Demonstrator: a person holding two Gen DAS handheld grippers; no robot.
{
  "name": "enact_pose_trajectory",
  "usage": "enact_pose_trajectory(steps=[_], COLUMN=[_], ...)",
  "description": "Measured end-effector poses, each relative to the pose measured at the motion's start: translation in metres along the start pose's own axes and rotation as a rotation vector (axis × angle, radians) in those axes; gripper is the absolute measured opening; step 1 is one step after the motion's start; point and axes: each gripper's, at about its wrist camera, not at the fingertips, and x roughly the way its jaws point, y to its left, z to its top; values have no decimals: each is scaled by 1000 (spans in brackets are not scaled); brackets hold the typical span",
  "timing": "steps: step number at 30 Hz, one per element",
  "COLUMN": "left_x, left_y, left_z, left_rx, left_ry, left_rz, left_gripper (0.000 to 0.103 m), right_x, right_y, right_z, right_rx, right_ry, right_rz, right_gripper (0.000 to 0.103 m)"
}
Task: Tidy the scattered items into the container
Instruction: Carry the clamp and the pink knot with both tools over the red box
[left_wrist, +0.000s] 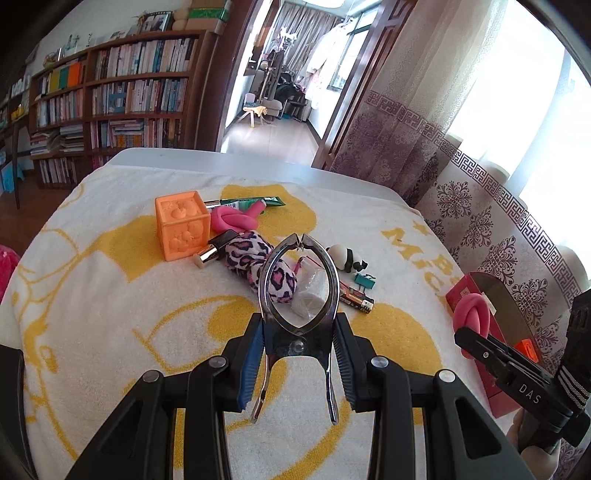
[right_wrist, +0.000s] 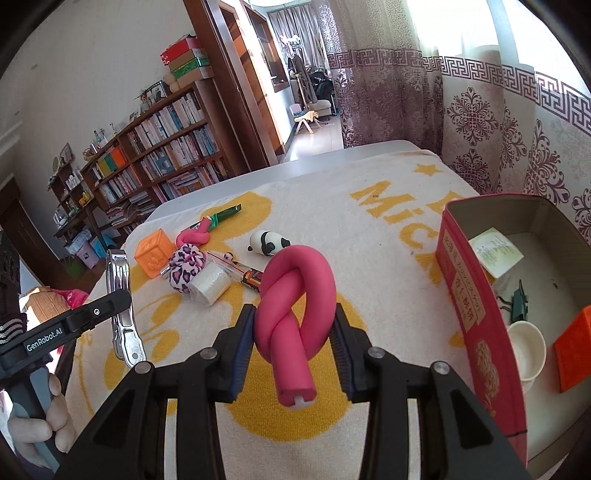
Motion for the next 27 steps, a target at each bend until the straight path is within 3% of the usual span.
enact_pose_trajectory(steps=[8,17,27], left_x=[5,16,27], left_y=[-50,-126,-211], left_z=[0,-3,-5], left_rx=[75,192,311], left_ry=[19,50,74], left_rz=[-46,-123,-213], left_gripper=[38,38,38], right_x=[-38,-92,-108], right_y=[-40,-106,-152], right_z=[-4,-9,-26], right_rx=[70,172,234], right_ry=[-71,-164,-150], right_rz=[-30,-120,-155], right_gripper=[43,43,43])
